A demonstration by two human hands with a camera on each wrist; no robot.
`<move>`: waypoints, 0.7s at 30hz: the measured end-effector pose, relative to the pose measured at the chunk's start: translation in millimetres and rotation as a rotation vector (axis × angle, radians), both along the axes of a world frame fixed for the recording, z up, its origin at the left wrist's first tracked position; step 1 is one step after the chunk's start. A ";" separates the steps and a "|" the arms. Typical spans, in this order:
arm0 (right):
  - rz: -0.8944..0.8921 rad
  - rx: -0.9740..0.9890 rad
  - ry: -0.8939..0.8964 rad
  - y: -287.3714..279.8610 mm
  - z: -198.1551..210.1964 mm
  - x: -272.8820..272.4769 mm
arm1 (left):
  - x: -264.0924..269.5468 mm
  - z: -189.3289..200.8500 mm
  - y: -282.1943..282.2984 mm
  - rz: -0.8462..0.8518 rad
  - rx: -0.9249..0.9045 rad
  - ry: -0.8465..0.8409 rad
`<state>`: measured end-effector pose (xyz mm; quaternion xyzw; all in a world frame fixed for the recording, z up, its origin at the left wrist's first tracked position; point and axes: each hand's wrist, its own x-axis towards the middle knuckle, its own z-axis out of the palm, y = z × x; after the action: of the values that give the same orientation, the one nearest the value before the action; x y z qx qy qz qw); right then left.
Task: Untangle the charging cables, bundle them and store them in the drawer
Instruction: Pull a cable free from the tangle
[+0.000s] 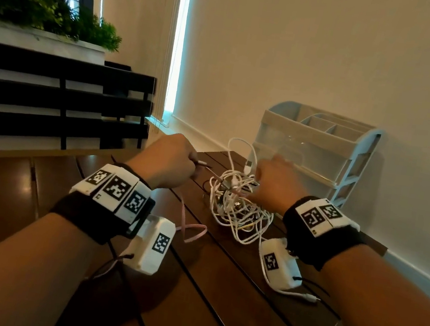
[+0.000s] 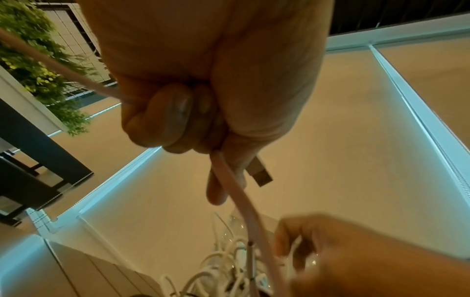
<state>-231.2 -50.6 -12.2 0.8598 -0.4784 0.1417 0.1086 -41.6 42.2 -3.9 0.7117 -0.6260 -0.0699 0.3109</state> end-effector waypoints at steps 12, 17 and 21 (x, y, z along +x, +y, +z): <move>0.188 0.164 -0.166 11.8 -14.6 24.9 | -8.8 9.9 10.3 -0.070 -0.081 0.124; 0.339 0.077 -0.140 19.0 -22.1 35.6 | -17.4 12.5 14.2 -0.100 -0.067 0.108; 0.272 0.154 -0.023 11.8 -18.9 28.4 | -12.3 17.5 15.8 -0.054 -0.097 0.083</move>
<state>-202.9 -38.8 -31.1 0.9207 -0.3683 0.1277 0.0166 -53.9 58.0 13.5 0.6751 -0.6342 -0.0772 0.3688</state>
